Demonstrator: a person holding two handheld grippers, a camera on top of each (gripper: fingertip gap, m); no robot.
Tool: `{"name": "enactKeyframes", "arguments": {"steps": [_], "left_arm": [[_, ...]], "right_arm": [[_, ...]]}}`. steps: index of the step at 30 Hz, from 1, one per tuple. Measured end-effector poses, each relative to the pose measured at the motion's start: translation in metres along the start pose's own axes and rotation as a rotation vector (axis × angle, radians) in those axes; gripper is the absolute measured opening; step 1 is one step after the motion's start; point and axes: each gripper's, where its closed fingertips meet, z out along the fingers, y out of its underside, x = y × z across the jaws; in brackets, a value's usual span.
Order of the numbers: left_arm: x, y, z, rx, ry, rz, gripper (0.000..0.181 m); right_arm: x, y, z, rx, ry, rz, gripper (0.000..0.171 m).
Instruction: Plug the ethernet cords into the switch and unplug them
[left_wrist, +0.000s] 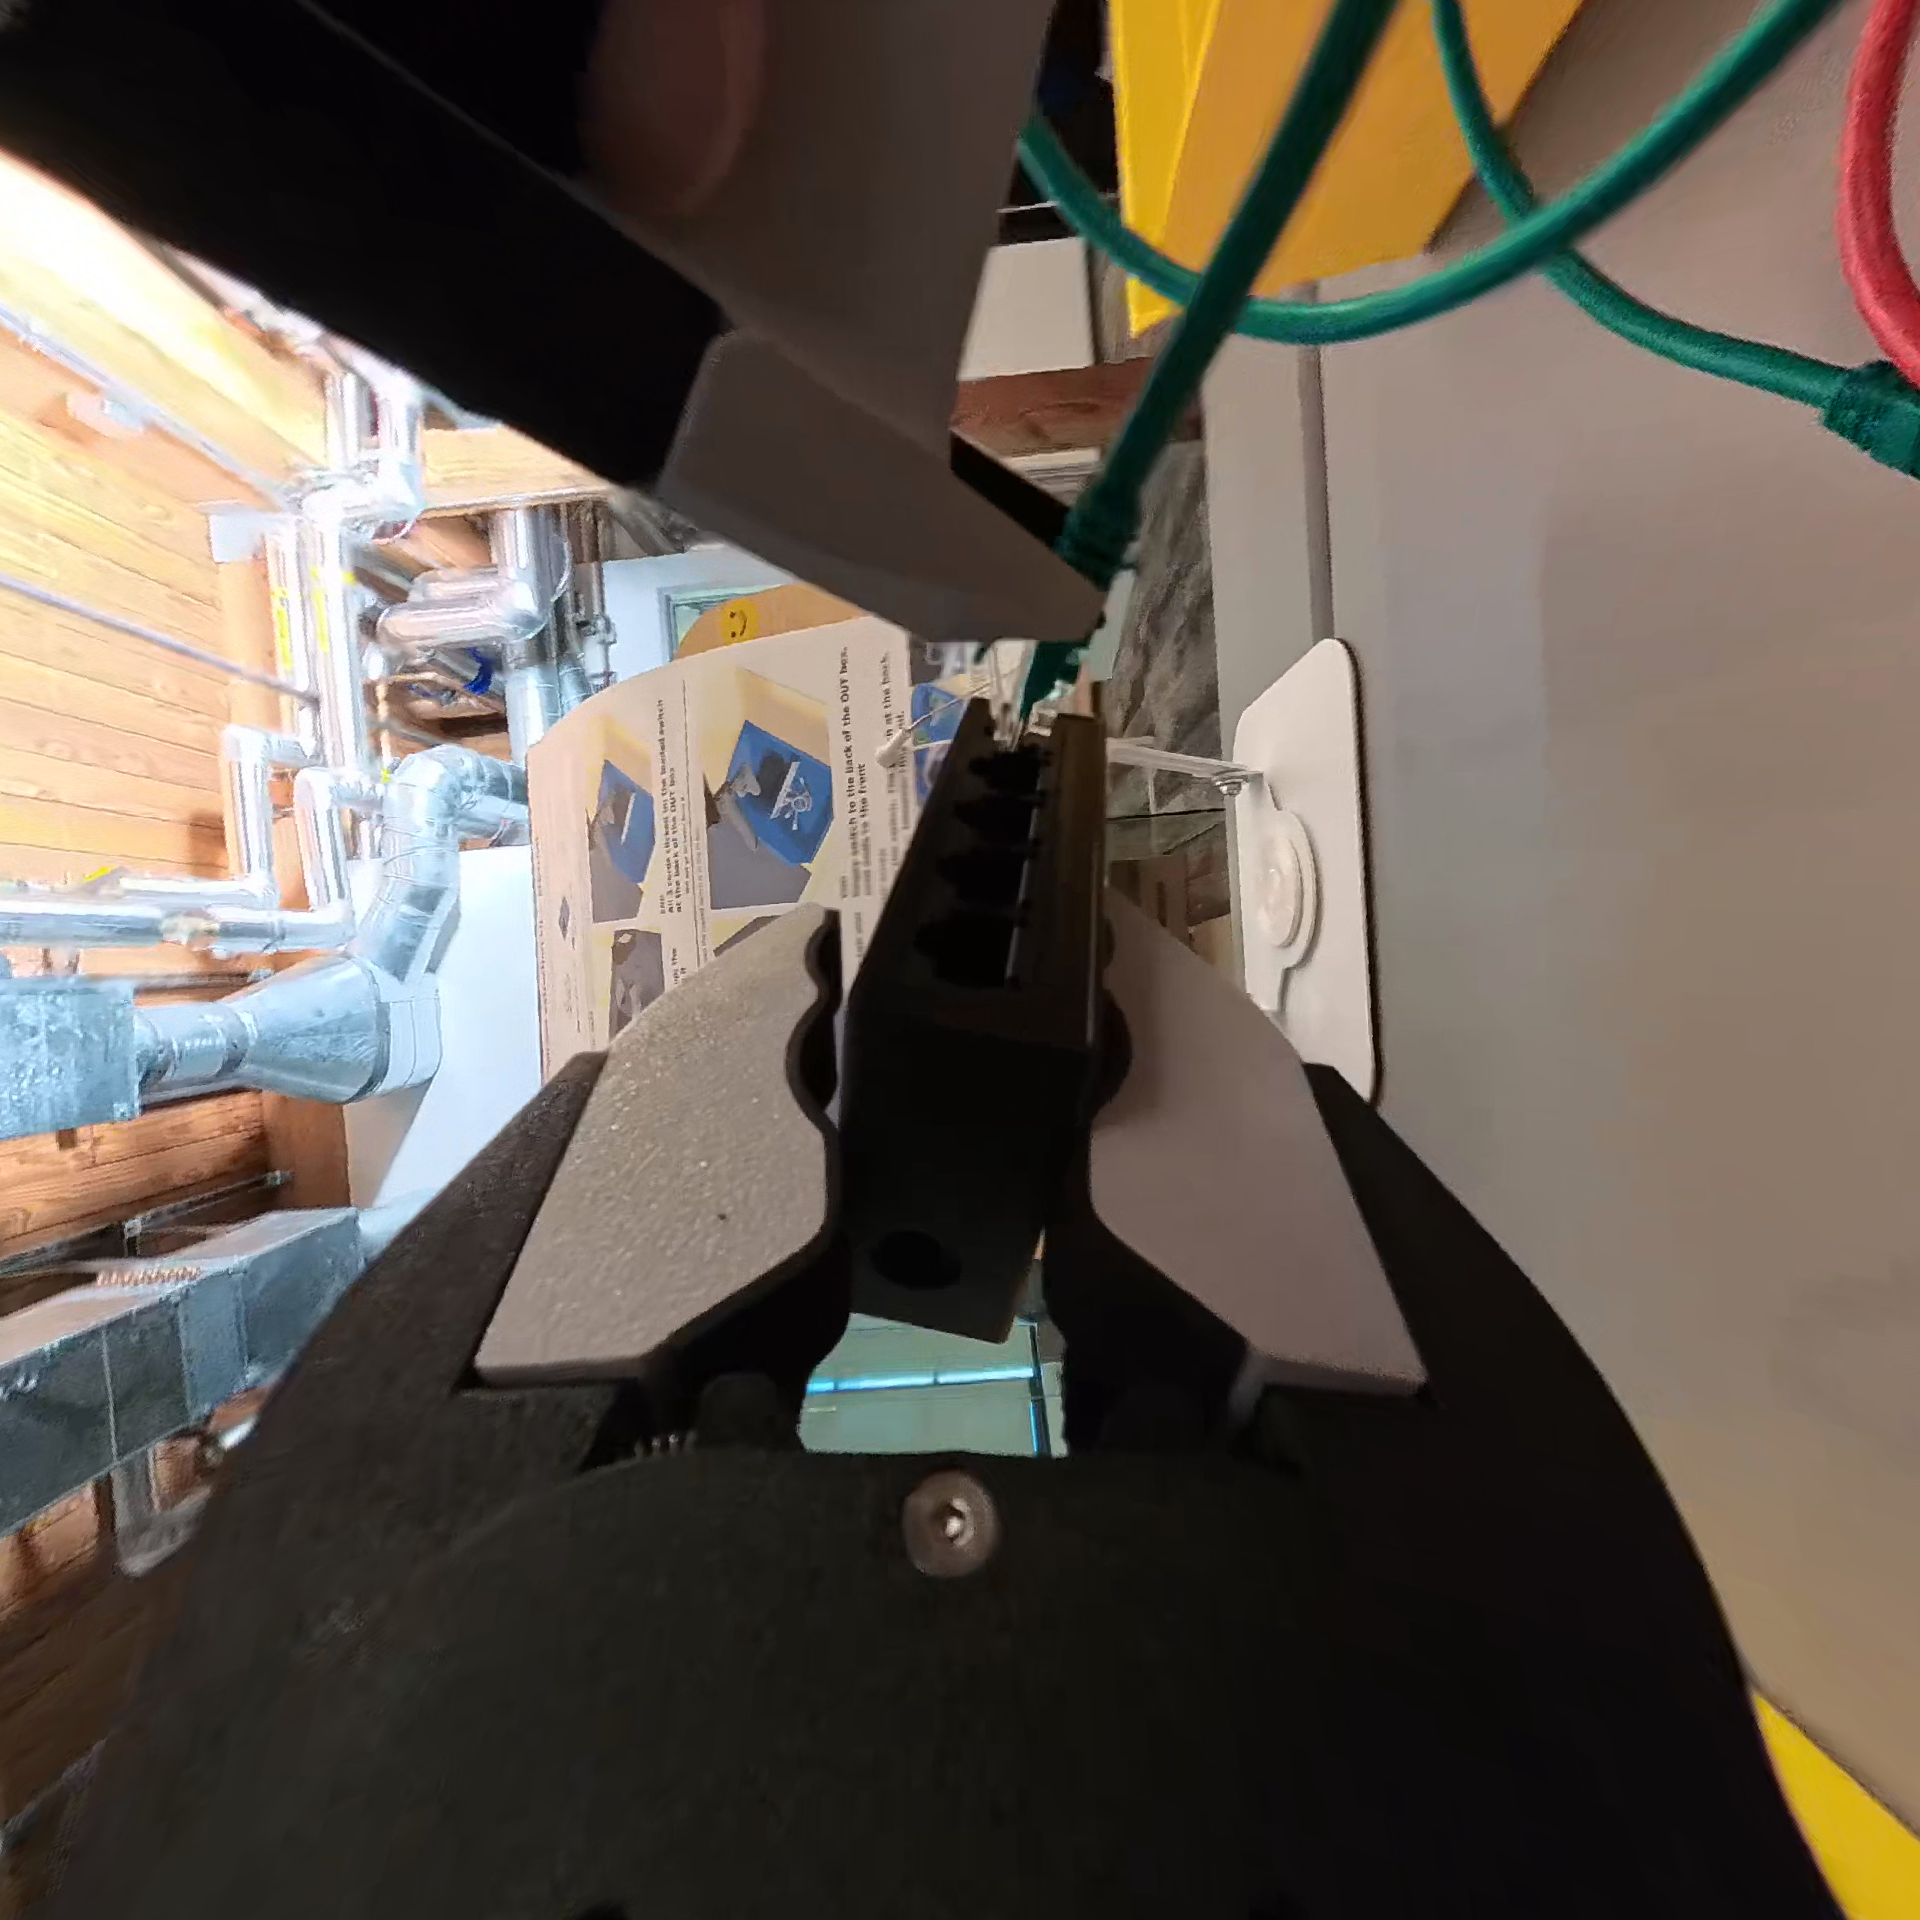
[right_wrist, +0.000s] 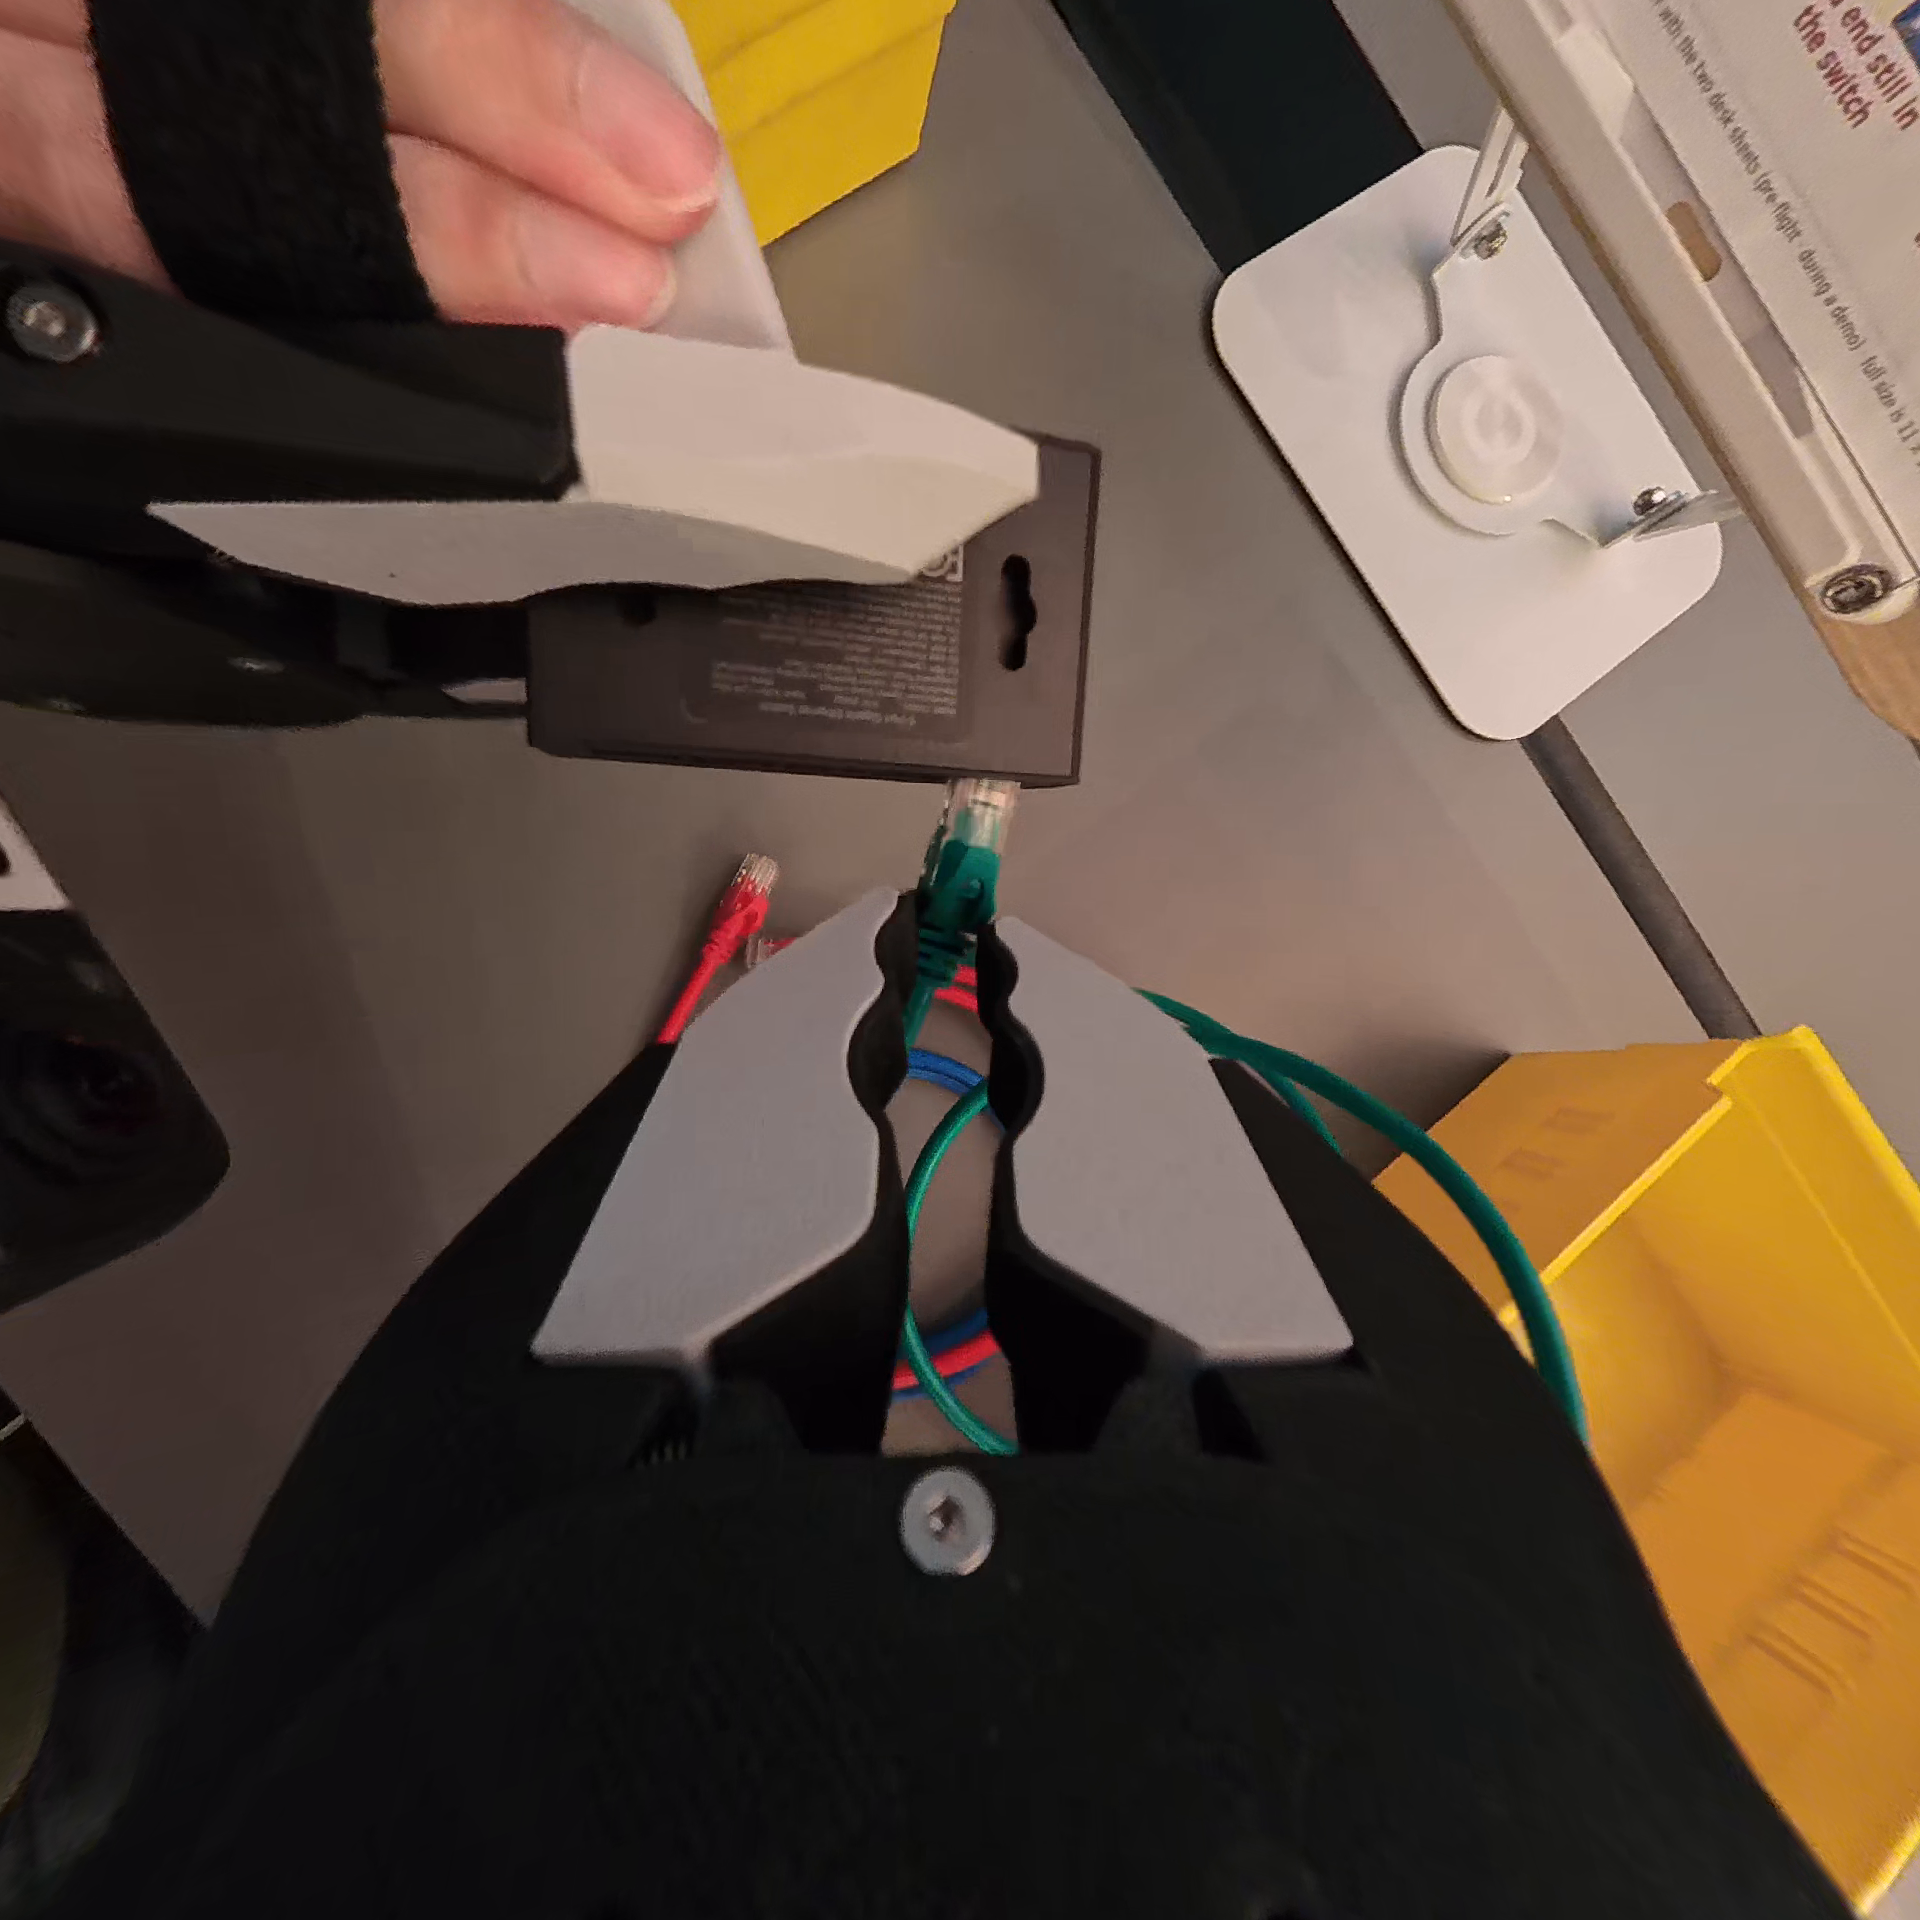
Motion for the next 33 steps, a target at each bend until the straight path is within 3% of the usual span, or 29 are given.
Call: {"name": "enactKeyframes", "arguments": {"steps": [14,22,33], "left_arm": [[-0.009,-0.009,-0.006,0.062,-0.031,-0.038,0.04],[-0.026,0.001,-0.004,-0.036,-0.135,-0.042,0.038],[-0.017,-0.004,-0.005,0.013,-0.091,0.019,0.037]], "right_arm": [[0.002,-0.003,-0.016,0.043,0.03,0.051,0.012],[0.002,-0.005,-0.019,0.071,0.006,0.072,0.012],[0.002,0.001,-0.017,0.038,0.004,0.051,0.012]]}}
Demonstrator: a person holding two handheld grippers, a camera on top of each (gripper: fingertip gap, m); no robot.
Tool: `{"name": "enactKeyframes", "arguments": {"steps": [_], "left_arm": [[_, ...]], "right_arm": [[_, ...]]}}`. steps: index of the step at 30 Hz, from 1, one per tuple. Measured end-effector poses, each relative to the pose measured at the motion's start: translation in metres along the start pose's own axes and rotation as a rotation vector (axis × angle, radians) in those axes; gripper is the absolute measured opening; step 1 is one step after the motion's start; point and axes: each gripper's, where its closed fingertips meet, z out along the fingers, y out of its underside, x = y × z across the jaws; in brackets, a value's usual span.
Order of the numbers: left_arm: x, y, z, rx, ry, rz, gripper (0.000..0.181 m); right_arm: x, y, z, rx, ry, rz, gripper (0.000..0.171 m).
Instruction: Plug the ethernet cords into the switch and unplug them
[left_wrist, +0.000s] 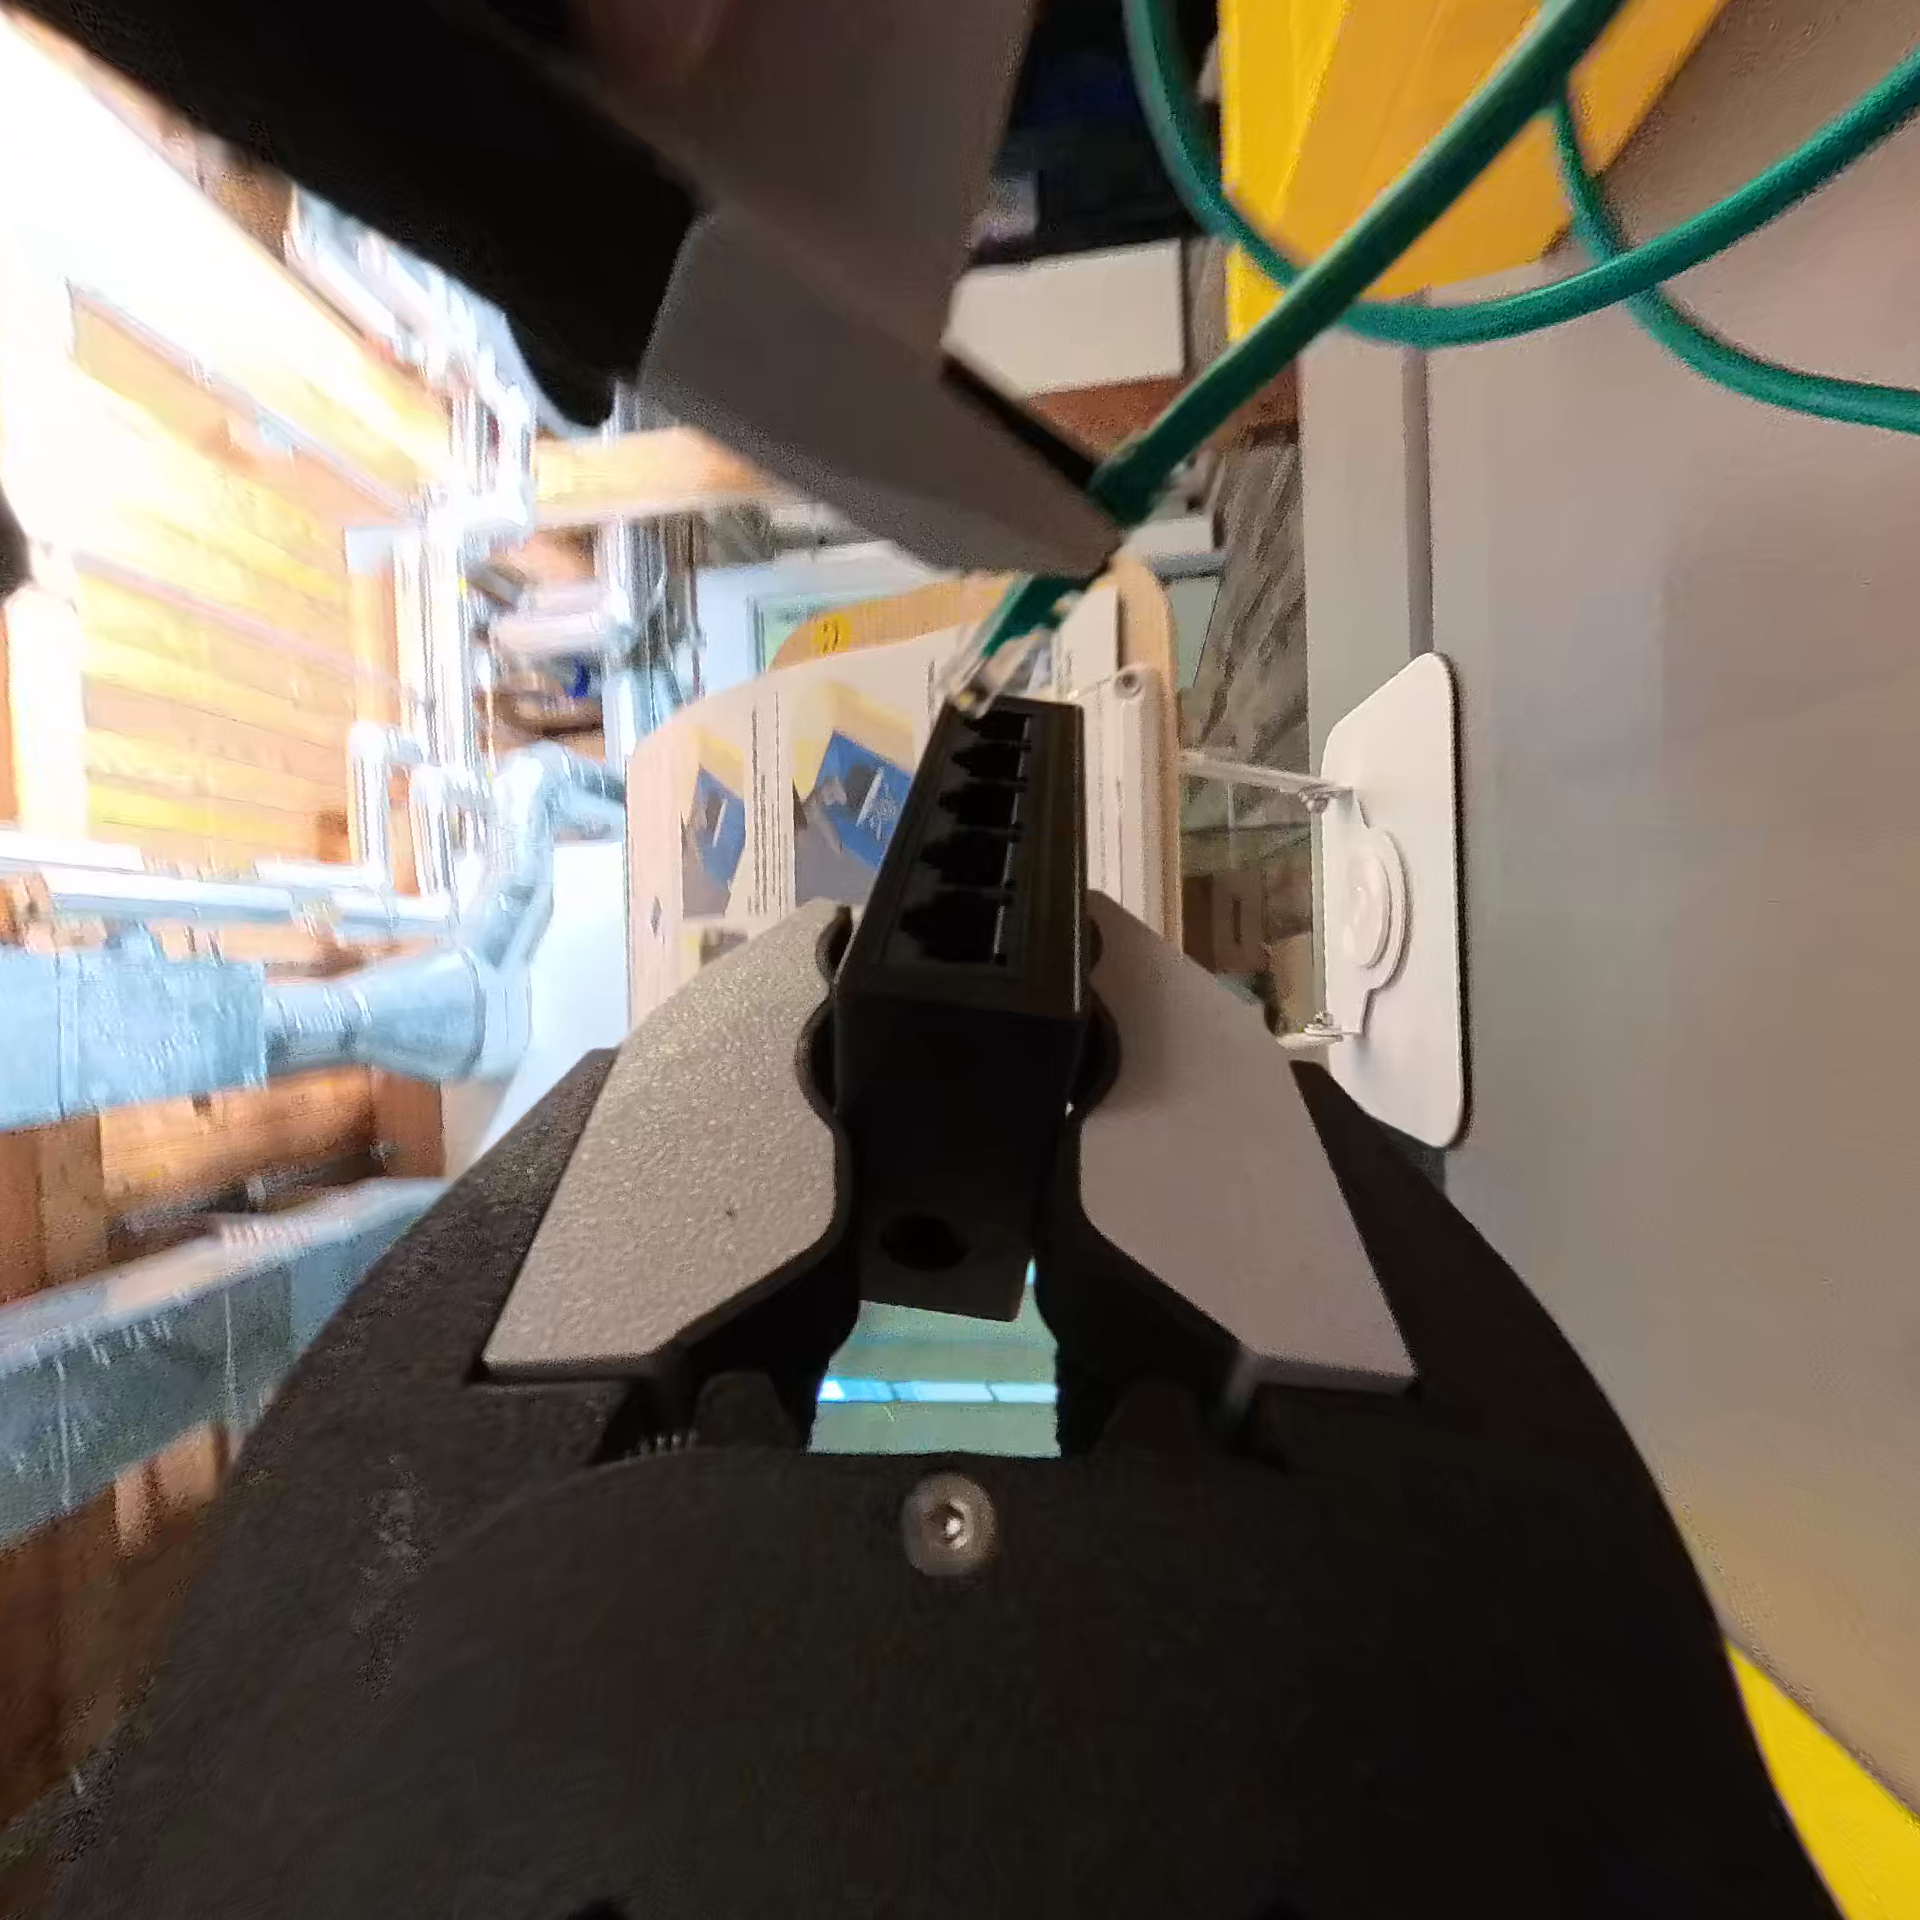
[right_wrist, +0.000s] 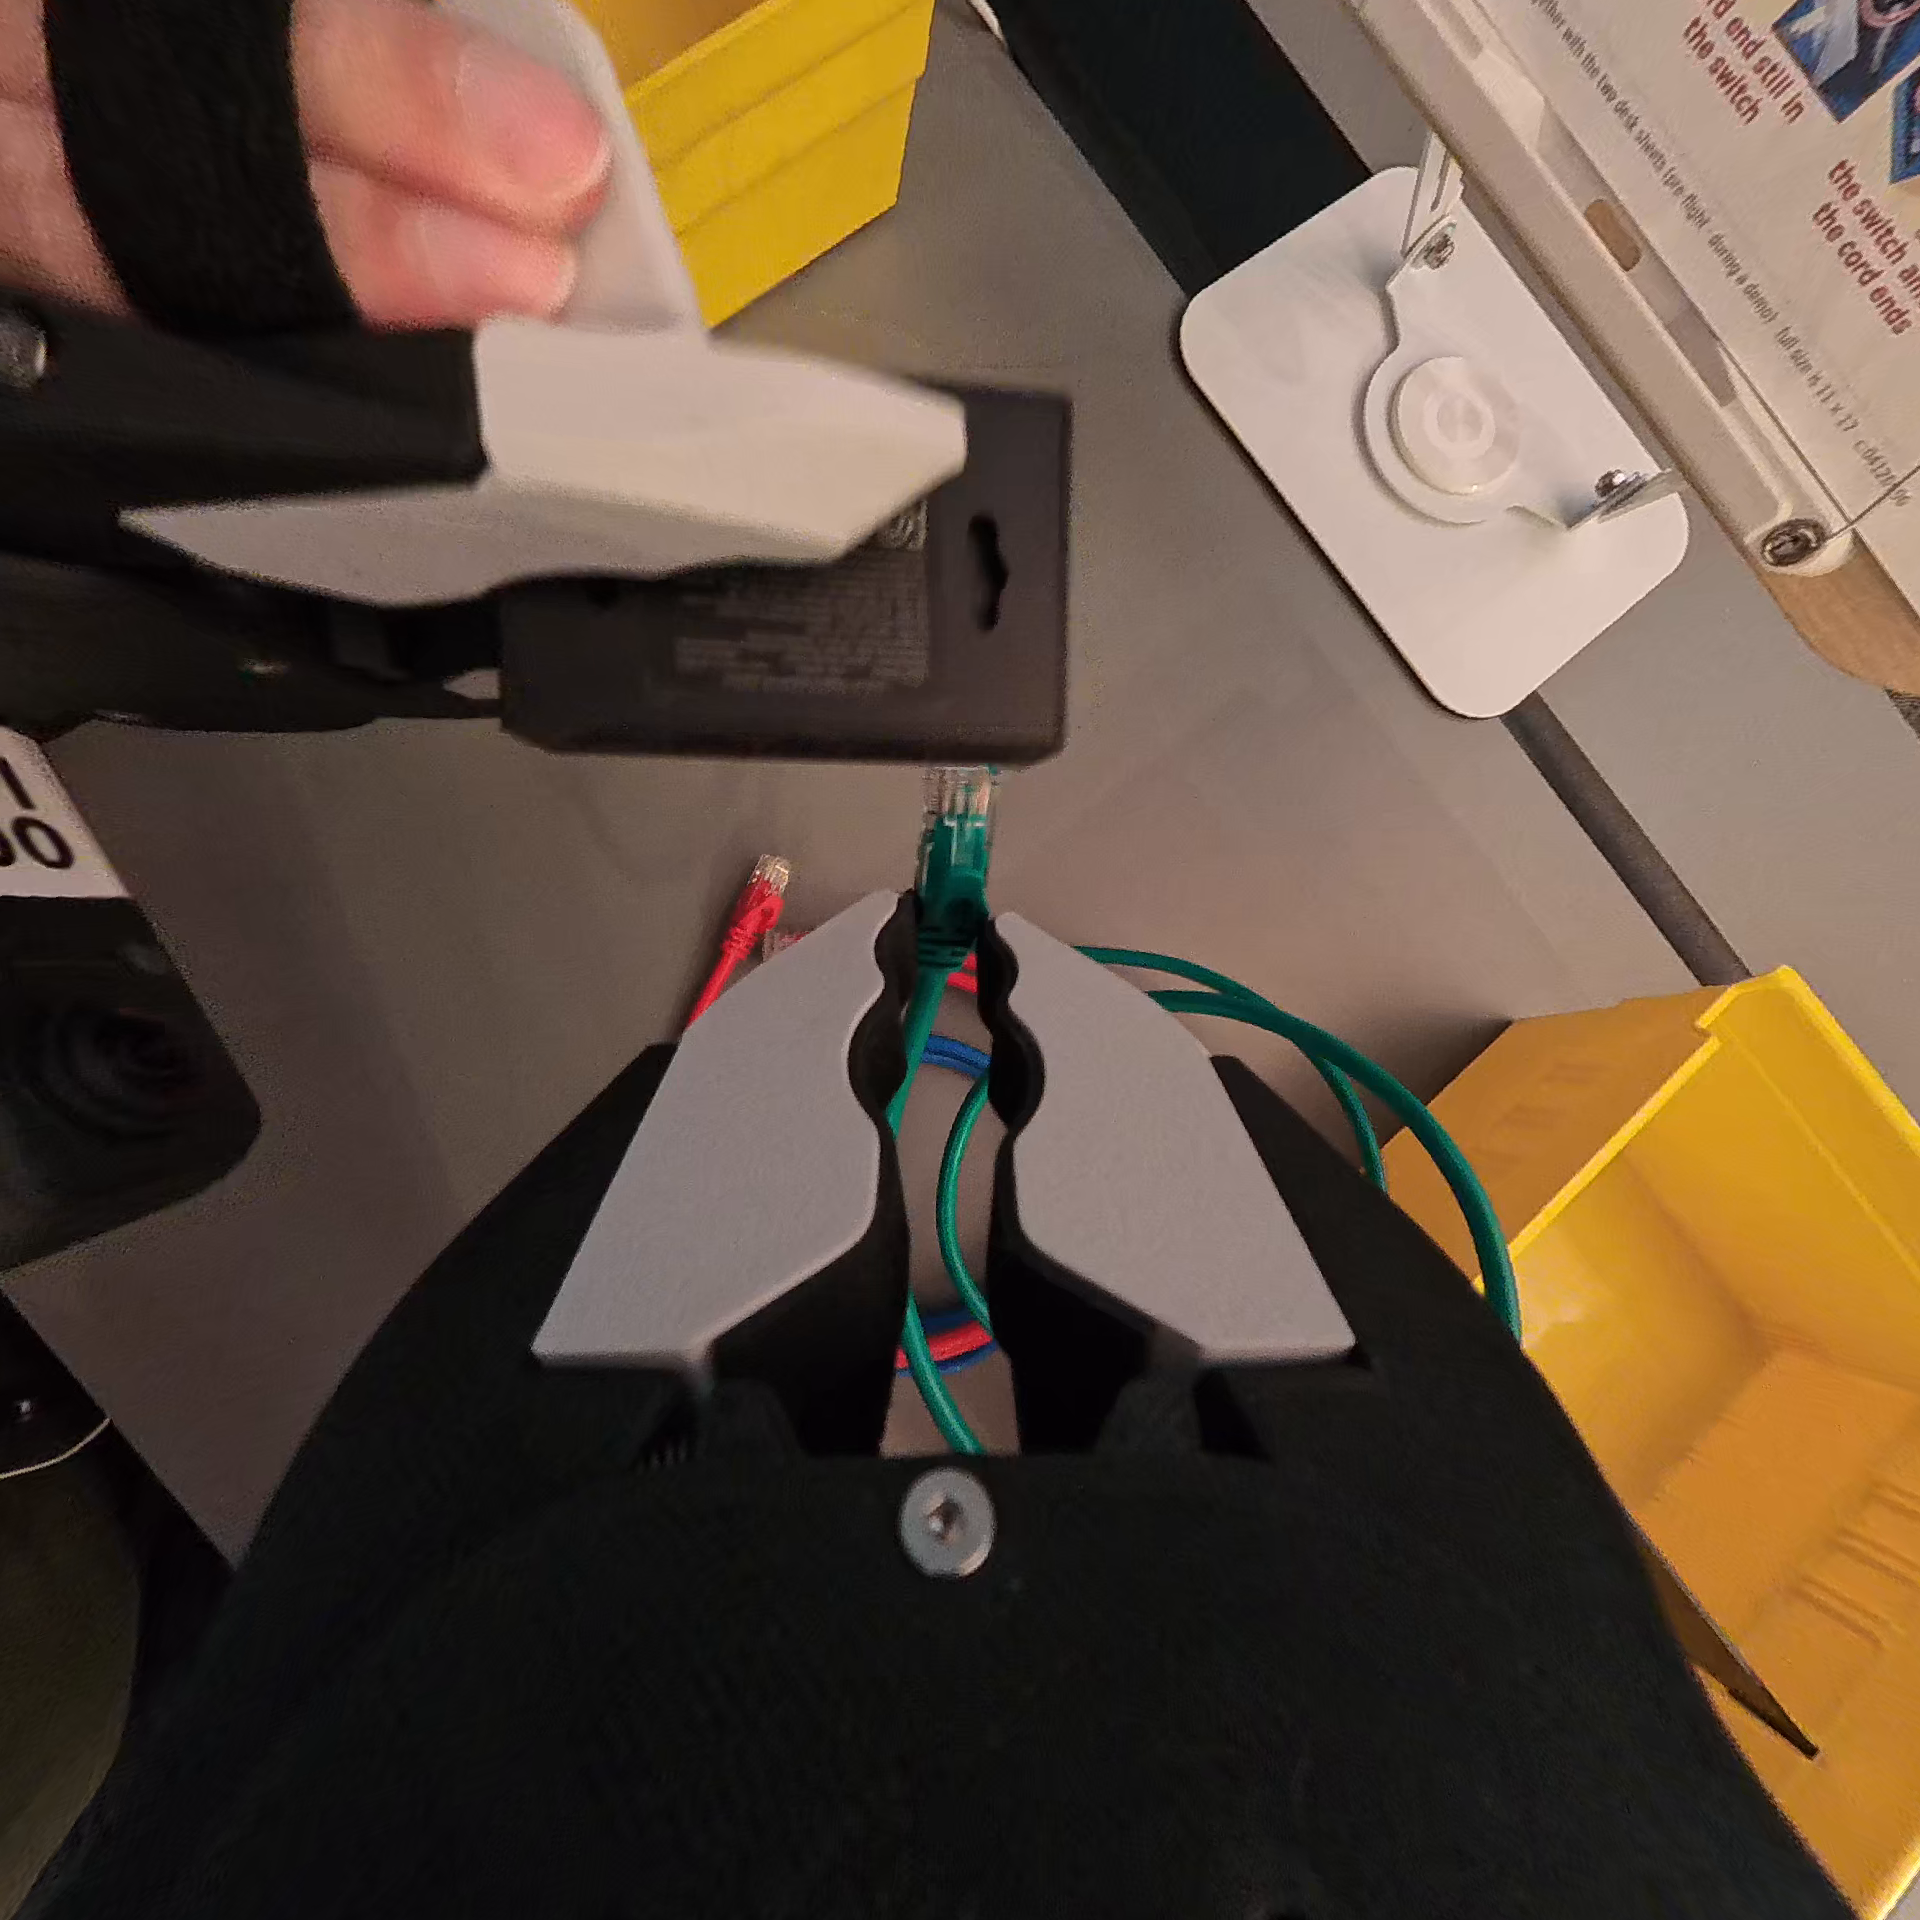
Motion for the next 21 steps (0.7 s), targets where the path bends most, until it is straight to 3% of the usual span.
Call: {"name": "enactKeyframes", "arguments": {"steps": [15,21], "left_arm": [[0.019,-0.018,-0.008,0.107,0.057,0.186,0.037],[0.019,-0.025,-0.012,0.162,0.091,0.093,0.032]], "right_arm": [[-0.008,0.021,0.017,-0.144,-0.049,-0.029,0.012],[0.004,-0.004,0.013,0.016,-0.012,-0.008,0.012]]}}
